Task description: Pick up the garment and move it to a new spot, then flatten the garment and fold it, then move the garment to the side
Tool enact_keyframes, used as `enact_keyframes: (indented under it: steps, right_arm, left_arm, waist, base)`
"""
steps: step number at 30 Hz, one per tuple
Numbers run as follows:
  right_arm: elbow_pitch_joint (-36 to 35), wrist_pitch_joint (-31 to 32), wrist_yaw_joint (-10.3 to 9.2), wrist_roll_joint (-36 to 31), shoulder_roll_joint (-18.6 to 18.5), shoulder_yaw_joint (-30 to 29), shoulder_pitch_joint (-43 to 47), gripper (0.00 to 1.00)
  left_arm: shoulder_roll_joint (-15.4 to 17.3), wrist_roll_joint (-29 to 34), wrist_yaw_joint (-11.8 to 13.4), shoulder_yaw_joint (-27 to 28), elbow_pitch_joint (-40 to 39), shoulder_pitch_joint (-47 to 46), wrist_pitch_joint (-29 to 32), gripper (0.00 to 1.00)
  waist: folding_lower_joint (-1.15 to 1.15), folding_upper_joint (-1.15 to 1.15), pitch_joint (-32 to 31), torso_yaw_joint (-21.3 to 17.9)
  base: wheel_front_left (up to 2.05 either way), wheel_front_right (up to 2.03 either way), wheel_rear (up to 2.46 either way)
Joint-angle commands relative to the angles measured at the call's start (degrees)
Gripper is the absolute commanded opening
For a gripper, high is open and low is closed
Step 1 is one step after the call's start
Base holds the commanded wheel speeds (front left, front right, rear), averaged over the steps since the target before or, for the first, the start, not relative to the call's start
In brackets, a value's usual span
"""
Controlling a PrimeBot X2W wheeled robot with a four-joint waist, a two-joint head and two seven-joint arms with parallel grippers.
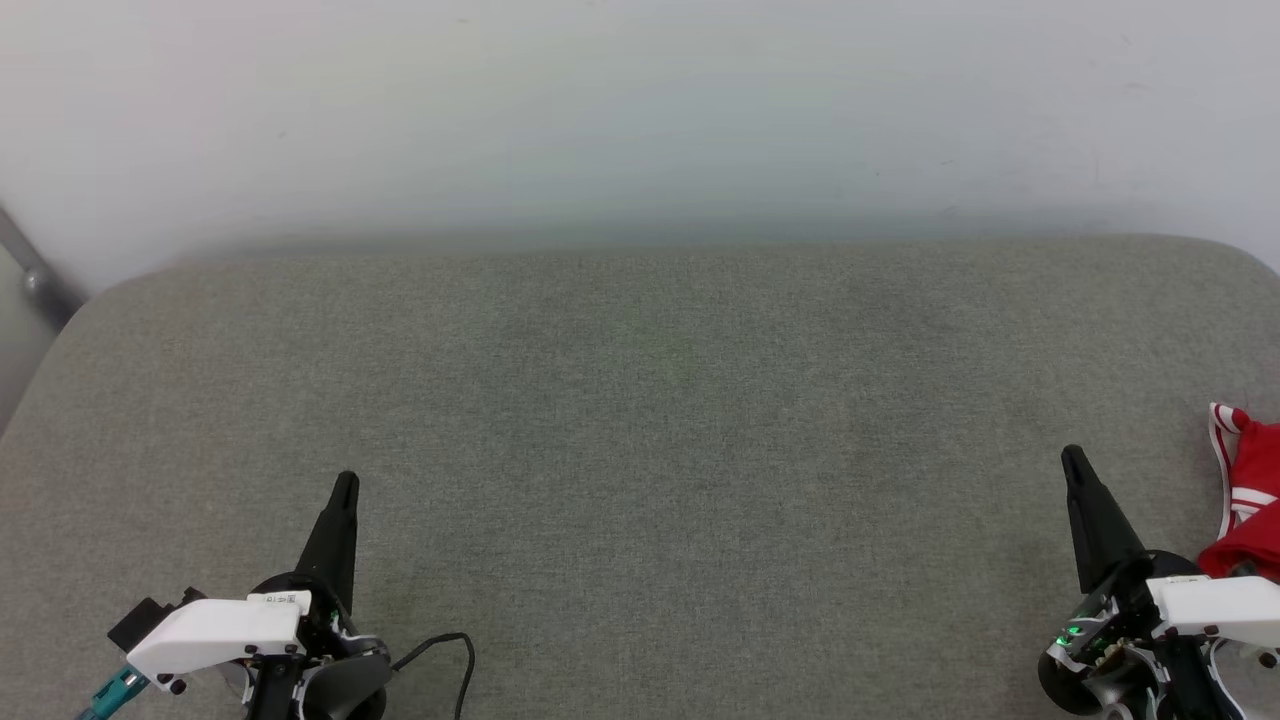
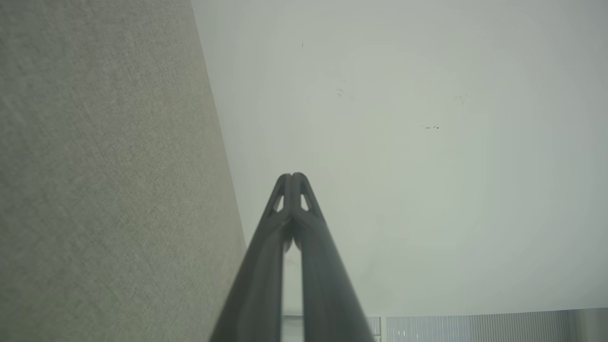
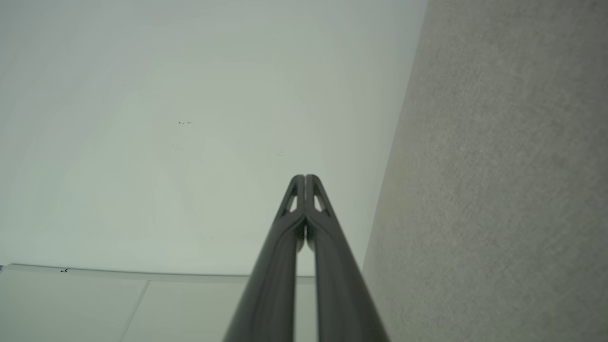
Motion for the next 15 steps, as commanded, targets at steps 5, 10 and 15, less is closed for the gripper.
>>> enact_keyframes:
  steps: [5,10,15]
  right_arm:
    - [0.0,0.0,0.00,0.2,0.2,0.0,-0.6,0.00]
    - [0.0,0.0,0.00,0.2,0.2,0.0,-0.6,0.00]
    - [0.0,0.0,0.00,0.2,0.2,0.0,-0.6,0.00]
  left_arm:
    - [-0.1,0.1,-0.1,0.2,0.0,-0.4,0.2,0.00]
    - [-0.1,0.1,-0.1,0.2,0.0,-0.4,0.2,0.00]
    - [-0.1,0.1,-0.1,0.2,0.0,-0.4,0.2,0.00]
  waist:
    - [0.00,0.00,0.0,0.0]
    - [0.00,0.00,0.0,0.0]
    - [0.00,0.00,0.0,0.0]
  base:
    - [0.00,0.00,0.00]
    - [0.00,0.00,0.00]
    - [0.00,0.00,0.00]
